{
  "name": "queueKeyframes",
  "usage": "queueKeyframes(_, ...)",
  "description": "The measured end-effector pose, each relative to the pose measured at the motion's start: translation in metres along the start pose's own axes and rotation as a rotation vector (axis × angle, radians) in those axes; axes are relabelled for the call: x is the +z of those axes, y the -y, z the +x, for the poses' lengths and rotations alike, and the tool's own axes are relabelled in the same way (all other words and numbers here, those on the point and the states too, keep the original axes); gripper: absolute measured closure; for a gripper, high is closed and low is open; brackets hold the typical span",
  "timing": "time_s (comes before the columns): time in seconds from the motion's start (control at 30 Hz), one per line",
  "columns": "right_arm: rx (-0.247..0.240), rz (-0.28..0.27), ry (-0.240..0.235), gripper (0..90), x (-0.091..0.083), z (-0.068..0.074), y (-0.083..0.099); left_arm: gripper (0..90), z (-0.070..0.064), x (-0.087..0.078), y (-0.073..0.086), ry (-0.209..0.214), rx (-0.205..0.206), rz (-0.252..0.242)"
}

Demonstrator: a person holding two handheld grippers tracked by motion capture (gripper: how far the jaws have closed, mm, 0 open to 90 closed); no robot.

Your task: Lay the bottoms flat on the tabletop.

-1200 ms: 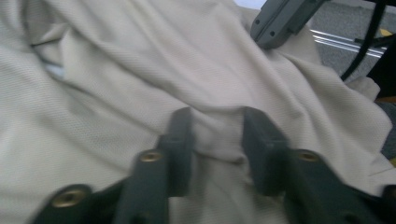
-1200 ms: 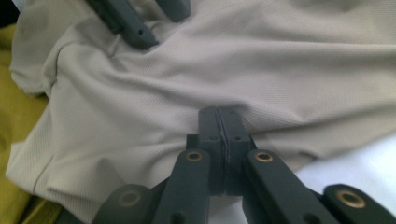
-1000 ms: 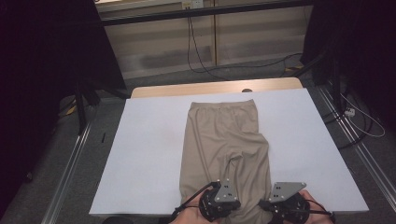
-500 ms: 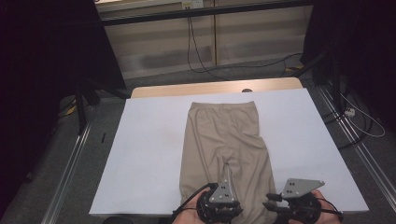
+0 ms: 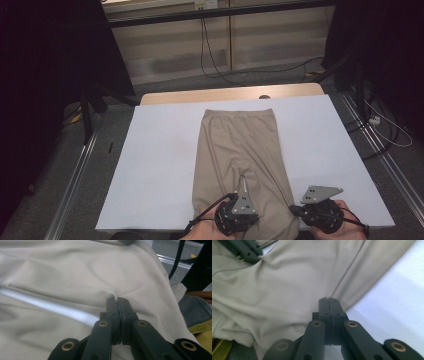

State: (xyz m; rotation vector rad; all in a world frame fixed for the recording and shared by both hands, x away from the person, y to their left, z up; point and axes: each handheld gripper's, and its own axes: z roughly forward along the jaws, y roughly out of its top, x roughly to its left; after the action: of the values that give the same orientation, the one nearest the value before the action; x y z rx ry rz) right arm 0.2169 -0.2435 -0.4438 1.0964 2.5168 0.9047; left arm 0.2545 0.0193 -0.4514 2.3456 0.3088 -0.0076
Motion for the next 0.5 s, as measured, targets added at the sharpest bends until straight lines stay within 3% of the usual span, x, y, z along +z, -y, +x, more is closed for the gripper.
queueKeyframes(0.07, 0.009, 0.002, -0.019, 87.6, -0.001, 0.000, 0.001, 88.3, 0.001, -0.004, 0.002, 0.012, -0.014, 0.002)
queueKeyframes(0.13, 0.018, 0.011, -0.033, 78.1, 0.000, 0.001, 0.001, 86.2, 0.001, -0.011, 0.005, 0.019, -0.022, 0.004)
queueKeyframes(0.2, 0.021, -0.009, -0.023, 72.6, -0.001, 0.002, 0.000, 72.5, 0.002, -0.020, 0.008, 0.005, -0.044, -0.005)
queueKeyframes(0.27, 0.033, -0.049, -0.020, 70.1, -0.002, 0.002, -0.003, 66.4, 0.006, -0.033, 0.012, -0.026, -0.045, -0.023)
queueKeyframes(0.37, 0.017, -0.086, -0.021, 68.0, -0.001, 0.006, -0.010, 61.1, 0.015, -0.056, 0.025, -0.088, -0.088, -0.063)
queueKeyframes(0.5, -0.011, -0.115, -0.045, 67.7, 0.012, 0.018, -0.026, 58.9, 0.034, -0.076, 0.048, -0.195, -0.129, -0.049)
